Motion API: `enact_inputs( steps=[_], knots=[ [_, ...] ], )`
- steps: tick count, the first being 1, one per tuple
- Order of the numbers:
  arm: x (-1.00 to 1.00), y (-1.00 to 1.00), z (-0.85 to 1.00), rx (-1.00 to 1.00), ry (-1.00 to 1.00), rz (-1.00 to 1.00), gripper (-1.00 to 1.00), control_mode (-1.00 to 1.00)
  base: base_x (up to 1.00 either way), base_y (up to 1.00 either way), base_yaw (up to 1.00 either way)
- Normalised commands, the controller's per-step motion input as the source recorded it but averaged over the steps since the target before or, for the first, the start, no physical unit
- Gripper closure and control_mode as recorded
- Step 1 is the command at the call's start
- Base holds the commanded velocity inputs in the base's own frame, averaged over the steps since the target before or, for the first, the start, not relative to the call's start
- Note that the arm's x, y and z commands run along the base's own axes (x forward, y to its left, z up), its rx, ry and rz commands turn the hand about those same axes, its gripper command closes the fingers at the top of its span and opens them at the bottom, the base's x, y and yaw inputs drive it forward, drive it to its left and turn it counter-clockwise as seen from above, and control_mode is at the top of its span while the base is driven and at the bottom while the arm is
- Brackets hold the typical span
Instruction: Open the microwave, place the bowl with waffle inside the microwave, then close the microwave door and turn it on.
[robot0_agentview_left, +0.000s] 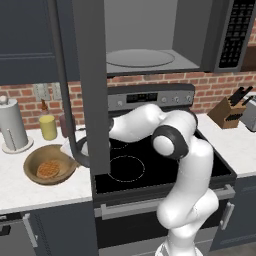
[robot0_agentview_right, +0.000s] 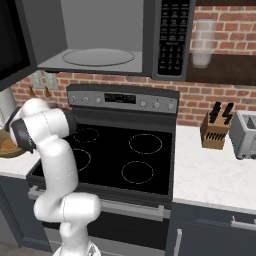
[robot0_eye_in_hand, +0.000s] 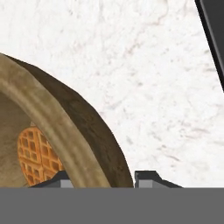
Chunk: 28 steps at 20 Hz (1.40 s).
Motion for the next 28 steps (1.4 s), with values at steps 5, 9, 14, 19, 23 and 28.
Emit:
enact_inputs(
  steps=[5,9,14,19,23,28],
  knots=[
    [-0.35,-0.32,0.05,0.02,-0.08,0.0,1.0,-1.0,0.0,0.0,0.0],
    [-0.26,-0.65,0.19,0.07,-0.08,0.0,1.0,-1.0,0.0,0.0,0.0],
    [-0.2,-0.78,0.2,0.06,-0.07,0.0,1.0,-1.0,0.0,0.0,0.0],
    [-0.22,-0.82,0.23,0.06,-0.09,-0.03,1.0,-1.0,0.0,0.0,0.0],
    [-0.37,-0.84,0.62,0.06,-0.1,-0.09,1.0,-1.0,0.0,0.0,0.0],
    [-0.46,-0.74,0.9,0.05,-0.1,-0.12,1.0,-1.0,0.0,0.0,0.0]
  ],
)
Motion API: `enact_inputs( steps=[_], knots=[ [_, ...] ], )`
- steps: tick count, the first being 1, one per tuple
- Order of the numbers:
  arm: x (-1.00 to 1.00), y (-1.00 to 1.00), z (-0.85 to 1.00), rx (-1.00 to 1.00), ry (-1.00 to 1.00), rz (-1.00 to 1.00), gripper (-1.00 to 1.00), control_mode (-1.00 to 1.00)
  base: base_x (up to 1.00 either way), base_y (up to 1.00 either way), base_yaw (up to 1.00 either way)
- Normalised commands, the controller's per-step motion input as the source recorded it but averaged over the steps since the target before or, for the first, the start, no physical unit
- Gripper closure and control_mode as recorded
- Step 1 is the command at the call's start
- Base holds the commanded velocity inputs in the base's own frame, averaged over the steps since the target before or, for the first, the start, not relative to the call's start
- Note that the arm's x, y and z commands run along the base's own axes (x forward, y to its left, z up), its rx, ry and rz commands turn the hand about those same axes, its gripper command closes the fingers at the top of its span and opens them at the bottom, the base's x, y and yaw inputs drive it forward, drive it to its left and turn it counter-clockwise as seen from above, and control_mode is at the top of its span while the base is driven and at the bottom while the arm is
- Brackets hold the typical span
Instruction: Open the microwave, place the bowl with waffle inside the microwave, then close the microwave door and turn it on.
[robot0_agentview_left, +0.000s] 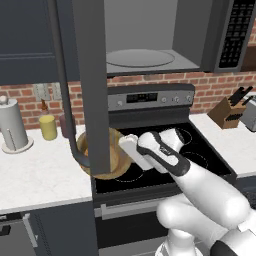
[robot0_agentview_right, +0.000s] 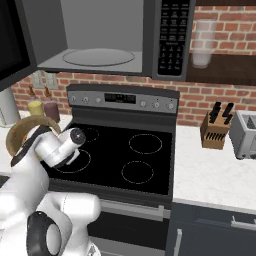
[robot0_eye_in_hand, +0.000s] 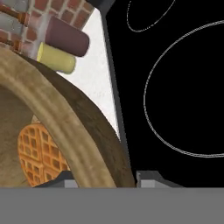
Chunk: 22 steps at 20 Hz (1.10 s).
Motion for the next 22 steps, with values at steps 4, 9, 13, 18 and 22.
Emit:
enact_inputs(
  steps=[4,9,13,18,22],
  knots=[
    [-0.52,-0.74,0.83,0.06,-0.06,-0.13,1.0,-1.0,0.0,0.0,0.0],
    [-0.53,-0.71,0.68,0.08,-0.06,-0.14,1.0,-1.0,0.0,0.0,0.0],
    [-0.56,-0.74,0.66,0.08,-0.07,-0.15,1.0,-1.0,0.0,0.0,0.0],
    [-0.55,-0.62,0.67,0.09,-0.09,-0.15,1.0,-1.0,0.0,0.0,0.0],
    [-0.51,-0.41,0.69,0.1,-0.09,-0.16,1.0,-1.0,0.0,0.0,0.0]
  ],
)
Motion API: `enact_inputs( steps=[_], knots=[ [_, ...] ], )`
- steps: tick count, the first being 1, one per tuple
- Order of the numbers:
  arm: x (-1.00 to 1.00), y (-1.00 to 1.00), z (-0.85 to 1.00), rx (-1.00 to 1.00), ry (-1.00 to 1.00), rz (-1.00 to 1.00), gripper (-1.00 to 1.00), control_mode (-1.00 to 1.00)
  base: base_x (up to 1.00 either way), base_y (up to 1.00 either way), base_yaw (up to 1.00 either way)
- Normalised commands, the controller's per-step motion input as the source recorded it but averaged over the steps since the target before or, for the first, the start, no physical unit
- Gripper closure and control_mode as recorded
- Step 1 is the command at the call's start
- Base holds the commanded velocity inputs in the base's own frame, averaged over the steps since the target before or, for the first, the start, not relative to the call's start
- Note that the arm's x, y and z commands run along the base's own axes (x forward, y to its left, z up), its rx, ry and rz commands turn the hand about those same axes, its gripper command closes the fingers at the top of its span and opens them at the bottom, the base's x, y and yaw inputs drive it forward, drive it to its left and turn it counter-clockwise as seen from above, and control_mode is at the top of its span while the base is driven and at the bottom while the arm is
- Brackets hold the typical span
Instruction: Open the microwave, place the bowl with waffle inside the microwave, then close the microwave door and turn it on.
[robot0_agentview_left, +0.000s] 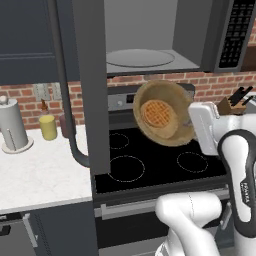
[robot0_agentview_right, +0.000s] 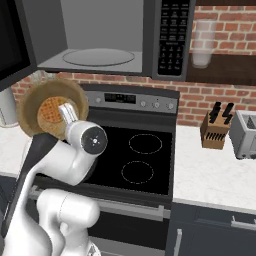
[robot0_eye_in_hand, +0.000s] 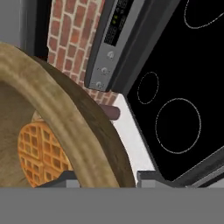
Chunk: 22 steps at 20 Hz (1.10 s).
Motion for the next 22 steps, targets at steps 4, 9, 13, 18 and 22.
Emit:
enact_inputs(
  steps=[4,9,13,18,22],
  knots=[
    [-0.4,-0.32,0.66,0.09,-0.04,-0.17,1.0,-1.0,0.0,0.0,0.0],
    [-0.01,-0.23,0.68,0.01,0.06,-0.23,1.0,-1.0,0.0,0.0,0.0],
    [0.0,-0.12,0.63,0.0,0.12,-0.25,1.0,-1.0,0.0,0.0,0.0],
    [0.17,0.0,0.58,0.0,0.06,-0.23,1.0,-1.0,0.0,0.0,0.0],
    [0.22,0.0,0.46,0.0,0.0,-0.15,1.0,-1.0,0.0,0.0,0.0]
  ],
)
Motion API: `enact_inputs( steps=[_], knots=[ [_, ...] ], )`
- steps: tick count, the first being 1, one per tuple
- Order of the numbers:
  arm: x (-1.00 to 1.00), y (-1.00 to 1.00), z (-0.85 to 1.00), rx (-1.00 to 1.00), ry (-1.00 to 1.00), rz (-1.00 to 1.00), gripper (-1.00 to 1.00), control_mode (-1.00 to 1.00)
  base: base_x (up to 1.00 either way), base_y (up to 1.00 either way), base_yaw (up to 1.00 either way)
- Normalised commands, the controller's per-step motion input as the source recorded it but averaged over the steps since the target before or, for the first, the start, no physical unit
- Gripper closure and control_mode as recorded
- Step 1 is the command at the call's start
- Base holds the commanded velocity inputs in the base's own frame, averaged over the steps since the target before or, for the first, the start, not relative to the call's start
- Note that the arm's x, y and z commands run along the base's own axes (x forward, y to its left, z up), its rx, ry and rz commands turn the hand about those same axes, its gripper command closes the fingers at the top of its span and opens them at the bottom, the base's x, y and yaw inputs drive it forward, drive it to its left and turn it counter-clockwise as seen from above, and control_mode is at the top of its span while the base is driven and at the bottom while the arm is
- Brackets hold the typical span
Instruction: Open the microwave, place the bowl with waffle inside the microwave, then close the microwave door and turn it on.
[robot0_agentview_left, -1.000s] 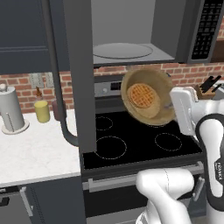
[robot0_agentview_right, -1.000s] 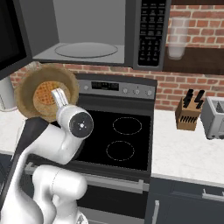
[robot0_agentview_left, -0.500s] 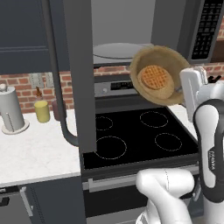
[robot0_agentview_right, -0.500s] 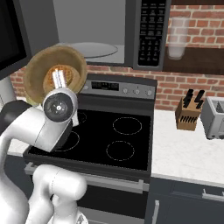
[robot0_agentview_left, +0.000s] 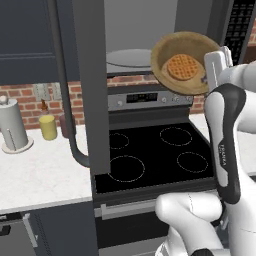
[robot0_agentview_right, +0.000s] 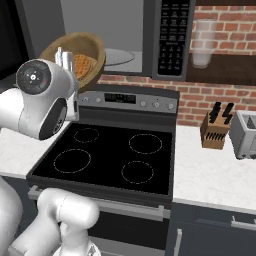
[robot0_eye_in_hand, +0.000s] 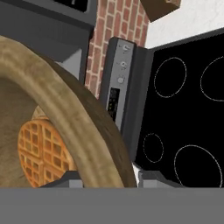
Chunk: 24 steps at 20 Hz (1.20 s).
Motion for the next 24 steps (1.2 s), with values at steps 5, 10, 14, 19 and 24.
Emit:
enact_inputs(
  steps=[5,10,14,19,24],
  knots=[
    [0.14,0.0,0.37,0.0,-0.02,-0.08,1.0,-1.0,0.0,0.0,0.0],
    [0.11,0.0,0.03,0.0,0.0,-0.01,1.0,-1.0,0.0,0.0,0.0],
    [0.37,0.06,0.0,0.0,0.05,0.0,1.0,-1.0,0.0,0.0,0.0],
    [0.65,0.2,0.0,0.04,0.04,0.02,1.0,-1.0,0.0,0.0,0.0],
    [0.63,0.28,0.0,0.07,0.0,0.02,1.0,-1.0,0.0,0.0,0.0]
  ],
)
